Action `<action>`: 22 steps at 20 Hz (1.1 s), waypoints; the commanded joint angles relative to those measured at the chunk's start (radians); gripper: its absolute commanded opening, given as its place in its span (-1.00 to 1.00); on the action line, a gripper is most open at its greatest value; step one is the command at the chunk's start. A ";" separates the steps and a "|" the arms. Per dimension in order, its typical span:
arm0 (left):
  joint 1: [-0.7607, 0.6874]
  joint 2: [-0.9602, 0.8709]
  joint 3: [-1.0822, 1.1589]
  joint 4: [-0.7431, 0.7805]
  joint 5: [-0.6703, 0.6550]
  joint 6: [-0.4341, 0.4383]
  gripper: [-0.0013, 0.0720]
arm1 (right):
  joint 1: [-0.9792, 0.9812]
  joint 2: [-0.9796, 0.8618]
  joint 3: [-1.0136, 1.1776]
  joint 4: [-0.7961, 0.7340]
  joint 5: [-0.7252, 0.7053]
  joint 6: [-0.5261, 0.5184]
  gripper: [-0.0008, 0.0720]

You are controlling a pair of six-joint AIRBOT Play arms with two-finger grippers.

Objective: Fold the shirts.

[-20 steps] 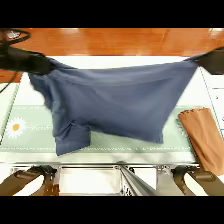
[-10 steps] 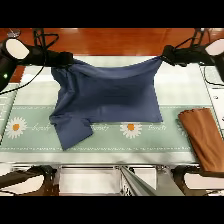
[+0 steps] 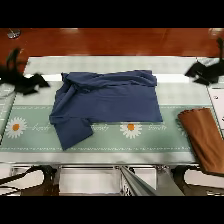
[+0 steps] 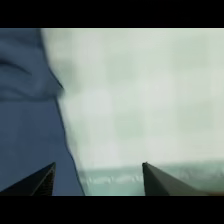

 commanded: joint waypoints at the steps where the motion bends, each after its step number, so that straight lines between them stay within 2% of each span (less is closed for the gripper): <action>1: 0.225 0.106 -0.343 -0.187 -0.019 0.077 0.95 | -0.077 0.249 -0.365 0.048 -0.097 -0.034 0.72; 4: 0.335 0.172 -0.543 -0.381 0.012 0.199 0.95 | -0.077 0.415 -0.629 0.138 -0.143 -0.064 0.72; 6: 0.343 0.171 -0.598 -0.410 0.018 0.252 0.95 | -0.077 0.462 -0.721 0.169 -0.159 -0.066 0.72; 10: 0.337 0.163 -0.649 -0.486 0.122 0.344 0.94 | -0.077 0.468 -0.793 0.189 -0.184 -0.065 0.72; 12: 0.306 0.156 -0.649 -0.569 0.193 0.426 0.94 | -0.077 0.467 -0.798 0.190 -0.200 -0.064 0.72; 13: 0.277 0.149 -0.649 -0.575 0.220 0.428 0.93 | -0.077 0.468 -0.798 0.190 -0.205 -0.064 0.72; 14: 0.243 0.138 -0.649 -0.575 0.239 0.428 0.78 | -0.077 0.467 -0.798 0.190 -0.208 -0.059 0.72; 15: 0.207 0.125 -0.648 -0.575 0.254 0.428 0.20 | -0.077 0.467 -0.798 0.189 -0.207 -0.057 0.72; 16: 0.180 0.113 -0.642 -0.575 0.265 0.428 -0.78 | -0.077 0.467 -0.798 0.187 -0.207 -0.057 0.72; 17: 0.166 0.111 -0.629 -0.575 0.271 0.427 -0.90 | -0.077 0.467 -0.798 0.186 -0.207 -0.057 0.72; 22: 0.163 0.111 -0.522 -0.574 0.189 0.428 -0.90 | -0.007 0.404 -0.801 0.185 -0.195 -0.029 0.72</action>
